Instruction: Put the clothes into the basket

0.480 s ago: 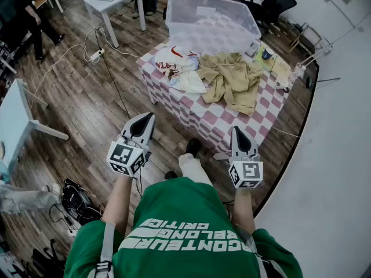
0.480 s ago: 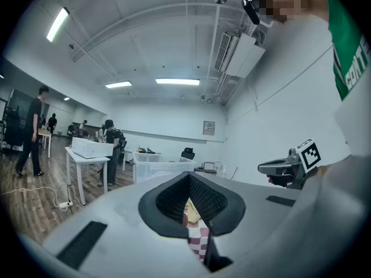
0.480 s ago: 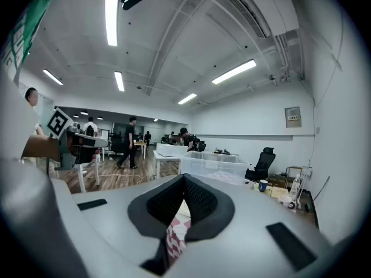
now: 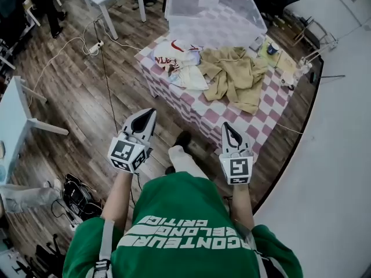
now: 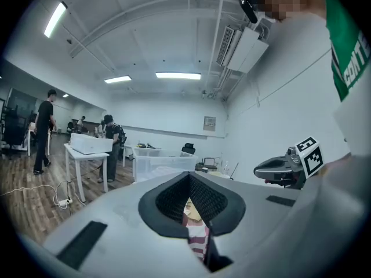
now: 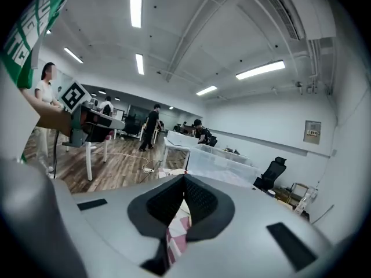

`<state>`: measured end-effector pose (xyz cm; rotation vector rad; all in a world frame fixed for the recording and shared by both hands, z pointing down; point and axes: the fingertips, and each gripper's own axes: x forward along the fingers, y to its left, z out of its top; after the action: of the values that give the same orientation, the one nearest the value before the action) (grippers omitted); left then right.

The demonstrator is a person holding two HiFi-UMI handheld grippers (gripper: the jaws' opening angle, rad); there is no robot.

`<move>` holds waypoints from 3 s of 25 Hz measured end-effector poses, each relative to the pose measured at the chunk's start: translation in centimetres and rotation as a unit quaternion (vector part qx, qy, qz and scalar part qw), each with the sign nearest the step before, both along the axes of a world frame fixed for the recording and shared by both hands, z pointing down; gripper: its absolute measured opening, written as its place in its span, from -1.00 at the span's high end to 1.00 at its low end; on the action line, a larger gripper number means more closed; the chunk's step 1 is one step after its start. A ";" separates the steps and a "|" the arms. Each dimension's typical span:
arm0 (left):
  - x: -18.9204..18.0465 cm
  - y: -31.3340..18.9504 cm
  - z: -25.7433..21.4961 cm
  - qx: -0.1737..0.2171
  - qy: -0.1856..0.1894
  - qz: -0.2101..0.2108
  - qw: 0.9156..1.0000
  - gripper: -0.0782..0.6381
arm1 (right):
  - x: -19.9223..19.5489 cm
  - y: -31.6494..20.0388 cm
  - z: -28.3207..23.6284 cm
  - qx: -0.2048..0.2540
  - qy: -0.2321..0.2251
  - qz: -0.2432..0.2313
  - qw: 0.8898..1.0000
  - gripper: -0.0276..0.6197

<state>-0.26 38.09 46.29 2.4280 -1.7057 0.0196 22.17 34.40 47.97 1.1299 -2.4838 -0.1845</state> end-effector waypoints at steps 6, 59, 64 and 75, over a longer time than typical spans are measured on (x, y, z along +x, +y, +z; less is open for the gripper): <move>-2.1 -5.0 2.3 -0.026 -0.002 0.002 1.000 0.79 | -3.1 -5.7 1.4 -0.015 -0.002 -0.003 1.000 0.89; -12.9 -34.9 6.7 -0.094 -0.002 0.065 0.993 0.79 | -17.3 -32.0 7.0 -0.158 -0.106 0.019 0.982 0.89; -15.1 -38.4 7.5 -0.102 0.007 0.093 0.990 0.79 | -19.2 -34.5 7.8 -0.171 -0.120 0.058 0.976 0.89; -18.0 -42.5 13.6 -0.157 0.002 0.182 0.971 0.79 | -23.3 -37.1 12.4 -0.225 -0.135 0.133 0.956 0.89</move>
<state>-18.28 -4.37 59.89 2.4495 -1.1288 0.3069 -1.09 -2.75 60.38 1.3291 -2.3786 0.6192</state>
